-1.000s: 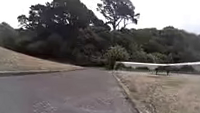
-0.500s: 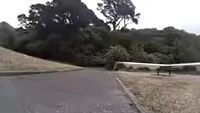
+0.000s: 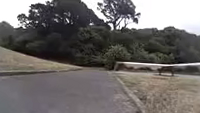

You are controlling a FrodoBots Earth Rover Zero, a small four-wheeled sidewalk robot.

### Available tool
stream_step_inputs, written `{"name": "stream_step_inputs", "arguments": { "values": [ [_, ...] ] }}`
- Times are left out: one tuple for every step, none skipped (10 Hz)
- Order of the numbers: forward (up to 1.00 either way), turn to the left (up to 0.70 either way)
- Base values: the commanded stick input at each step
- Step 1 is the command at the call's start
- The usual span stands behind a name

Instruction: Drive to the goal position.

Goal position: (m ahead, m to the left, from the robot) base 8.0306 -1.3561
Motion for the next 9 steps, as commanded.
{"name": "stream_step_inputs", "arguments": {
  "values": [
    [0.70, 0.00],
    [0.70, 0.00],
    [0.70, 0.00],
    [0.70, 0.00],
    [0.70, 0.00],
    [0.70, 0.00],
    [0.70, 0.00],
    [0.70, 0.00],
    [0.70, 0.00]
  ]
}}
